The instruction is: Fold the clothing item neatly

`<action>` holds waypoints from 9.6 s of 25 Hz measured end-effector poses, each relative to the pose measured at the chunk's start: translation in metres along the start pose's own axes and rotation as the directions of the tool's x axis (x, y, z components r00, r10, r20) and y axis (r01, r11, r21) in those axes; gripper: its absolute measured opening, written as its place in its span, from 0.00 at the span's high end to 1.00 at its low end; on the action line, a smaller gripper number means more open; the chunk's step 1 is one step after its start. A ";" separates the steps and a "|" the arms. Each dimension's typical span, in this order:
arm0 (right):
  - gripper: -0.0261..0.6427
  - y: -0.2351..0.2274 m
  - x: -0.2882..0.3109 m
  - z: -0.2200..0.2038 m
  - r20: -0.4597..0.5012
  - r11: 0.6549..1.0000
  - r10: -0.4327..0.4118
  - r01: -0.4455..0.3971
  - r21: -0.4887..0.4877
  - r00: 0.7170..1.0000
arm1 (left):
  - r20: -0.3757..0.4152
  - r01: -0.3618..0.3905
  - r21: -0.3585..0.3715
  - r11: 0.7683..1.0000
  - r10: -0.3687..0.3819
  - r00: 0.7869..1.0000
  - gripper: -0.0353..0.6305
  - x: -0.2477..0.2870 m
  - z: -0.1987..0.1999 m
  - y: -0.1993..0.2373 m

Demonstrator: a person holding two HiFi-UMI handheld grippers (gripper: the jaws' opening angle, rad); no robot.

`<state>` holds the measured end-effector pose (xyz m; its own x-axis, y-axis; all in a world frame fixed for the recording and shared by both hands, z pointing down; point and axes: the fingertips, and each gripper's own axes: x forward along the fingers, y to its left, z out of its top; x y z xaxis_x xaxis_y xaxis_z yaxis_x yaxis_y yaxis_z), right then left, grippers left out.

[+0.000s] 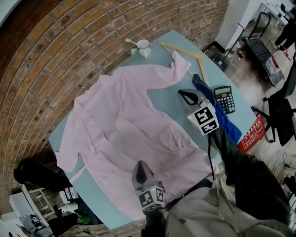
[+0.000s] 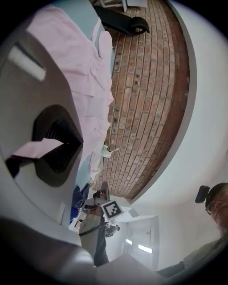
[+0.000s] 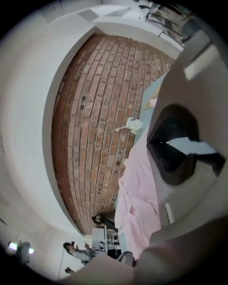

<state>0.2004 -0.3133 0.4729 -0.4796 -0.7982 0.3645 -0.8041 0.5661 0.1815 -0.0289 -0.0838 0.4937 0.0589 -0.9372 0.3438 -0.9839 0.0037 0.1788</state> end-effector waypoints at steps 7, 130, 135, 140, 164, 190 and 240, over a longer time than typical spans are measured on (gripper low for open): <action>0.75 -0.081 0.091 -0.070 -0.224 0.978 -0.059 0.101 0.182 0.973 | -0.034 -0.040 -0.008 0.999 0.039 0.999 0.94 0.016 -0.008 -0.007; 0.96 0.370 -0.050 0.007 -0.196 0.960 0.143 -0.184 -0.211 0.970 | -0.015 0.066 0.241 0.968 -0.064 0.998 0.91 0.062 0.122 0.248; 0.96 0.346 -0.060 0.003 -0.193 0.974 0.123 -0.155 -0.163 0.973 | -0.197 0.361 0.149 0.921 -0.330 0.923 0.68 0.062 0.061 0.102; 0.96 0.326 -0.082 0.000 -0.142 0.985 0.118 -0.134 -0.110 0.983 | -0.239 0.402 0.120 0.908 -0.366 0.899 0.73 -0.012 0.001 0.074; 0.88 0.153 -0.302 -0.174 -0.163 0.983 0.031 0.000 0.185 0.986 | -0.196 -0.534 -0.164 0.830 0.503 0.842 0.65 -0.290 -0.154 0.128; 0.66 0.175 -0.301 -0.280 -0.242 0.836 0.330 -0.164 0.524 0.912 | -0.220 -0.217 -0.421 0.881 0.133 0.966 0.18 -0.298 -0.267 0.164; 0.92 0.104 -0.036 0.023 -0.276 0.922 0.247 -0.137 0.363 0.929 | 0.000 -0.098 -0.628 0.772 0.126 0.992 0.82 -0.113 0.077 0.308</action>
<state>0.1266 -0.2303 0.4576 -0.5468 -0.5447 0.6359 -0.8030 0.5561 -0.2141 -0.3511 -0.0039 0.4392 -0.0656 -0.9293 0.3635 -0.6590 0.3139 0.6836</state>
